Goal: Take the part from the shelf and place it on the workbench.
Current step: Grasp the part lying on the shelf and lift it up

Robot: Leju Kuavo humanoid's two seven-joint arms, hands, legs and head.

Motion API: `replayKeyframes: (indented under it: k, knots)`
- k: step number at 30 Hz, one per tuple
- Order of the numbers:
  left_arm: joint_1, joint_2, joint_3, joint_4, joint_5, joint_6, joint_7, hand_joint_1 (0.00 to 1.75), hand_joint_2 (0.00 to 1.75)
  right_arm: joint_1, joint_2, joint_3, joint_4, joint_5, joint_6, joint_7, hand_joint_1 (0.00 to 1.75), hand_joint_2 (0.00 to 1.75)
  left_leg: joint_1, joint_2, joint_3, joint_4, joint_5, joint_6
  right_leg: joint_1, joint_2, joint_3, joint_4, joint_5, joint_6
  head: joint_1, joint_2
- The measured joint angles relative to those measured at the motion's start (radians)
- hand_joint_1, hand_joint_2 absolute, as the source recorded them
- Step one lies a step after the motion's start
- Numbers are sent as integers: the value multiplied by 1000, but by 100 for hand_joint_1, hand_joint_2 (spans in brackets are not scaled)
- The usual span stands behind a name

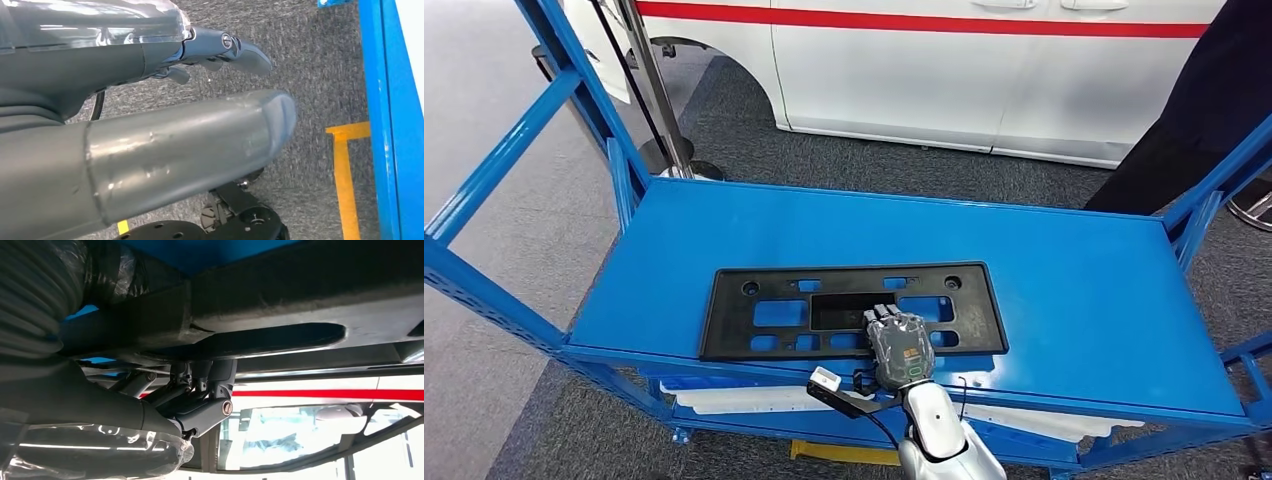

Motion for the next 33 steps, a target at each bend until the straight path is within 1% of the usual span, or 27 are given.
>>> replayKeyframes:
  k: [1, 2, 3, 5, 6, 7, 8, 10, 11, 12, 14, 16, 17, 18, 20, 21, 22, 23, 24, 25, 26, 27, 28, 29, 31, 32, 33]
  knots:
    - [0, 0, 0, 0, 0, 0, 0, 0, 0, 0, 0, 0, 0, -2, 0, 0, 174, 175, 2, 1, 1, -3, 3, 7, -1, 0, -3, 10, -9, 5, 0, 0]
    - [-1, -1, 0, 0, -1, 0, 0, 0, 0, 0, 0, 0, 0, -3, 0, 0, 174, 175, 4, 1, 2, -6, 6, 14, -2, 0, -16, 39, -29, 10, 1, 0]
    - [-1, -1, 0, 0, -1, 0, -1, 0, 0, 0, 0, 0, 0, -6, 0, -1, 175, 175, 5, 2, 1, -8, 8, 18, -4, 0, -37, 85, -58, 14, 1, 0]
    - [-1, -1, 3, 0, -3, 0, -1, 0, 0, 2, 0, 0, 0, -19, -1, -11, 175, 175, 3, 4, -2, -8, 8, 22, -5, -1, -102, 219, -122, 19, 1, 0]
    - [-1, -1, 6, 0, -5, 0, -1, 0, 0, 4, 0, 0, 0, -33, -3, -22, 175, 175, 2, 4, -3, -8, 8, 23, -5, -1, -126, 268, -136, 20, 1, 0]
    - [0, -1, 9, 0, -6, 0, -1, 0, 0, 6, 0, 0, -2, -59, -4, -43, 175, 175, 2, 4, -3, -8, 8, 23, -5, -1, -134, 283, -130, 19, 1, 0]
    - [0, -1, 13, 0, -7, 0, -1, 0, 0, 10, 0, 0, -7, -97, -5, -74, 175, 175, 2, 3, -1, -8, 8, 22, -5, -1, -123, 260, -108, 17, 1, 0]
    - [0, -2, 22, 0, -7, 0, -1, 0, 0, 19, 3, 2, -37, -218, 2, -165, 175, 175, 2, 3, 5, -8, 6, 19, -1, 0, -54, 121, -38, 4, 1, 0]
    - [0, -4, 26, 0, -7, 1, -1, 0, 0, 21, 7, 4, -56, -274, 7, -204, 175, 175, 0, 3, 7, -8, 4, 16, 2, 0, -23, 57, -16, -2, 1, 0]
    - [-1, -5, 30, 0, -7, 1, -1, 0, 0, 23, 12, 6, -75, -319, 11, -232, 175, 175, -1, 4, 8, -8, 3, 11, 6, 0, -1, 11, -2, -8, 0, 0]
    - [-3, -6, 37, 0, -7, 1, -1, 0, 0, 28, 22, 8, -101, -363, 20, -258, 175, 175, -2, 5, 9, -10, 2, -2, 11, 0, 6, -8, -1, -15, 0, 0]
    - [-3, -7, 43, 0, -4, 2, -1, 0, 0, 45, 28, 14, -139, -442, 48, -310, 175, 175, 1, 5, 8, -5, -3, -14, 6, -1, 10, -19, 6, -24, 0, 0]
    - [-1, -8, 47, 0, -2, 4, -2, 0, 0, 56, 30, 22, -175, -533, 74, -359, 175, 175, 2, 4, 0, 16, -19, -18, 3, -2, 14, -25, 11, -31, 0, 0]
    - [1, -8, 53, 0, 0, 7, -3, 0, 0, 70, 31, 34, -222, -650, 103, -412, 175, 175, 4, 4, -17, 57, -46, -22, 0, -3, 17, -30, 14, -36, 0, 0]
    - [3, -10, 68, 0, 3, 16, -8, 0, 0, 108, 29, 67, -340, -911, 166, -498, 175, 175, 5, 3, -72, 183, -116, -30, 2, -4, 17, -31, 14, -42, 0, 0]
    - [4, -11, 77, 0, 4, 20, -10, 0, 0, 133, 26, 84, -403, -1025, 195, -521, 175, 175, 5, 3, -98, 238, -137, -33, 3, -4, 16, -30, 13, -42, 0, 0]
    - [5, -11, 85, 0, 4, 22, -12, 0, 0, 159, 20, 98, -465, -1123, 223, -537, 175, 175, 5, 4, -110, 264, -141, -35, 3, -5, 14, -28, 13, -42, 0, 0]
    - [7, -12, 93, 0, 4, 25, -13, 0, 0, 183, 11, 107, -520, -1204, 247, -551, 175, 175, 6, 4, -104, 251, -124, -35, 3, -5, 12, -26, 12, -41, 0, 0]
    - [8, -14, 100, 0, 5, 28, -13, 0, 0, 203, 2, 114, -577, -1278, 270, -568, 175, 175, 6, 4, -79, 201, -91, -35, 2, -5, 10, -21, 10, -38, 0, 0]
    - [8, -15, 107, 0, 5, 31, -14, 0, 0, 221, -8, 117, -627, -1331, 285, -583, 175, 175, 6, 5, -44, 129, -58, -33, 1, -5, 8, -16, 7, -34, 0, 0]
    - [8, -17, 114, 0, 5, 34, -14, 0, 0, 237, -16, 118, -675, -1366, 292, -599, 175, 175, 4, 4, -13, 65, -34, -30, 3, -5, 5, -9, 3, -29, 0, 0]
    - [8, -20, 121, 0, 5, 37, -15, 0, 0, 253, -24, 119, -721, -1388, 295, -614, 175, 175, 2, 4, 8, 23, -21, -24, 4, -5, 3, -3, 0, -23, 0, 0]
    - [9, -22, 127, 0, 5, 40, -16, 0, 0, 270, -31, 119, -761, -1398, 295, -626, 175, 175, 0, 3, 17, 3, -19, -18, 5, -5, 0, 0, -1, -18, 0, 0]
    - [9, -25, 133, 0, 5, 42, -17, 0, 0, 286, -38, 119, -795, -1404, 295, -636, 175, 175, -4, 2, 16, 3, -21, -11, 6, -5, -1, 1, -1, -13, 0, 0]
    - [11, -32, 144, 0, 5, 47, -22, 0, 0, 313, -51, 119, -852, -1420, 301, -651, 175, 175, -2, 1, 17, -1, -16, 2, 4, -4, -1, 5, -5, -3, 0, 0]
    - [11, -36, 148, 0, 4, 51, -26, 0, 0, 324, -56, 119, -874, -1429, 306, -657, 175, 175, 0, 1, 17, -4, -13, 9, 3, -4, -8, 20, -17, 3, 0, 0]
    - [10, -40, 152, 0, 2, 56, -30, 0, 0, 334, -61, 119, -894, -1438, 313, -661, 175, 175, 2, 1, 17, -7, -11, 16, 2, -3, -23, 55, -41, 8, 0, 0]
